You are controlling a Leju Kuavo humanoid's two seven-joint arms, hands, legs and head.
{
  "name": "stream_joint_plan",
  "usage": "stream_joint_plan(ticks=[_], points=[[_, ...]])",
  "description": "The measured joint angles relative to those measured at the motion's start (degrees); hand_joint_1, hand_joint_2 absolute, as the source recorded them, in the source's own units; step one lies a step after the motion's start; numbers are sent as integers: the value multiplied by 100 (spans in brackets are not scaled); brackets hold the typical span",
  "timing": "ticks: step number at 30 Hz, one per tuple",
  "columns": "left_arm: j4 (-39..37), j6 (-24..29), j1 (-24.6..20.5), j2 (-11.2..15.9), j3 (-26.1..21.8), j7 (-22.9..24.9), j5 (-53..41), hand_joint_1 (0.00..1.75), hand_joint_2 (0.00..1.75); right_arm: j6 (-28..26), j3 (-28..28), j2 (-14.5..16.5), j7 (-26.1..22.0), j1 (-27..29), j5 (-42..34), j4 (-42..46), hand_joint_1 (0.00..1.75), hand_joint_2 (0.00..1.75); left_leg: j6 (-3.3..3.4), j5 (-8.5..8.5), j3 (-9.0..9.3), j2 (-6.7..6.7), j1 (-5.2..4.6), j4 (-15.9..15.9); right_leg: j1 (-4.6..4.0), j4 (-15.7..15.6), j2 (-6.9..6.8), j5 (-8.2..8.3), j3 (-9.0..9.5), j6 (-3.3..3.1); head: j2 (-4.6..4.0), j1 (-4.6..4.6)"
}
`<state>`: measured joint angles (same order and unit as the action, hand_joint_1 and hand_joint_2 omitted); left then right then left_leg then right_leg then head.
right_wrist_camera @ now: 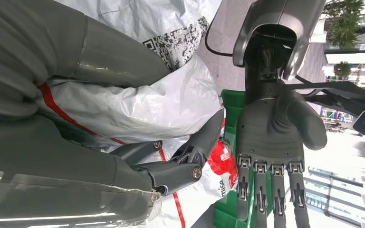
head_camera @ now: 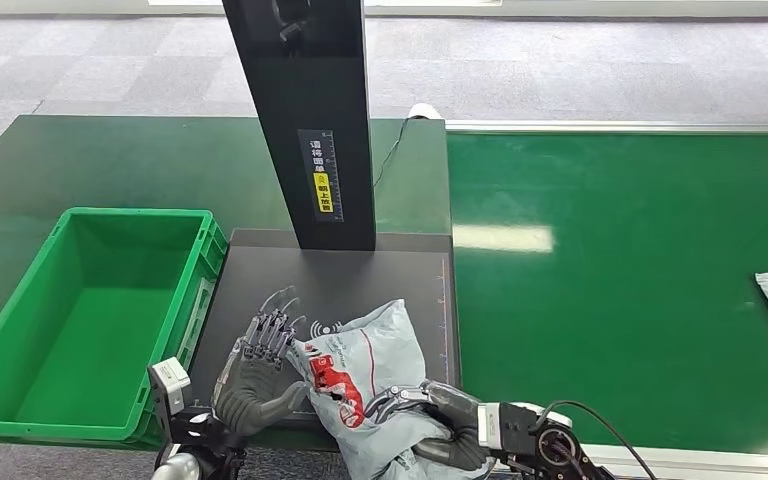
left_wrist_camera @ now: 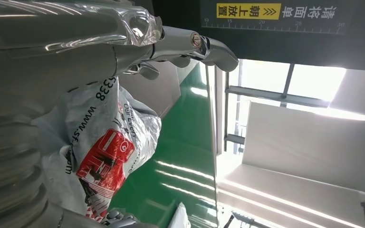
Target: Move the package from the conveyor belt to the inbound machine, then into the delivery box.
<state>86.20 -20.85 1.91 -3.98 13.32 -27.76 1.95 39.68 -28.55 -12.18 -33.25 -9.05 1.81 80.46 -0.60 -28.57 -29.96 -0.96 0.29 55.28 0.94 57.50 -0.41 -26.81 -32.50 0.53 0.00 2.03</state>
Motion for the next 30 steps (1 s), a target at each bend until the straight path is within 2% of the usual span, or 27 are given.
stream_joint_plan(ticks=[2, 3, 4, 6, 7, 8, 10, 15, 30], points=[[0, -3, 0, 1, 0, 0, 2, 0, 175, 17, 2, 3, -15, 0, -46, -1, 175, 175, 0, 0, 0, 0, 0, 0, 0, 0, 0, 0, 0, 0, 0, 1], [-1, -5, 0, 2, 0, 0, 2, 0, 175, 34, 8, 5, -25, 1, -93, 0, 167, 175, 0, 0, 0, 0, 0, 0, 0, 0, 0, 0, 0, 0, 0, 1], [-1, -10, 0, 2, 0, 0, 2, 0, 175, 49, 19, 12, -32, 2, -154, 1, 142, 175, 0, 0, 1, 0, 0, 0, 0, 0, 0, 0, 0, 0, 0, 1], [-2, -22, 1, 2, 0, 0, 2, 0, 175, 34, 58, 34, 0, 4, -248, 2, 57, 175, 0, 0, 1, -1, 0, 0, 0, 0, 0, 0, -1, 0, 0, 1], [-3, -29, 2, 1, 0, 0, 2, 0, 175, -19, 86, 51, 45, 8, -269, 2, 21, 131, 0, 0, 1, -1, 0, 0, 0, 0, 0, 0, -1, 0, 0, 1], [-3, -35, 6, 1, 1, 0, 1, 0, 175, -100, 119, 69, 99, 14, -269, 2, 2, 87, 0, 0, 1, 0, 0, 0, 0, 0, 0, 0, -1, 0, 0, 1], [-4, -40, 20, 0, 1, 0, -12, 0, 175, -350, 199, 112, 226, 35, -221, 1, 0, 0, 0, 0, 0, 0, 0, 0, 0, 0, 0, 0, 0, 0, 0, 1], [-2, -40, 103, 0, -1, -1, -90, 0, 175, -852, 395, 178, 403, 126, -38, -2, 0, 0, 0, 0, 0, 0, 0, 0, 0, 0, 0, 0, -1, 0, 0, 0], [-2, -42, 118, 0, -2, -2, -139, 0, 175, -901, 517, 193, 427, 200, -2, -3, 0, 0, 0, 0, 0, 0, 0, 0, 0, 0, 0, 0, 0, 0, 0, 1]])
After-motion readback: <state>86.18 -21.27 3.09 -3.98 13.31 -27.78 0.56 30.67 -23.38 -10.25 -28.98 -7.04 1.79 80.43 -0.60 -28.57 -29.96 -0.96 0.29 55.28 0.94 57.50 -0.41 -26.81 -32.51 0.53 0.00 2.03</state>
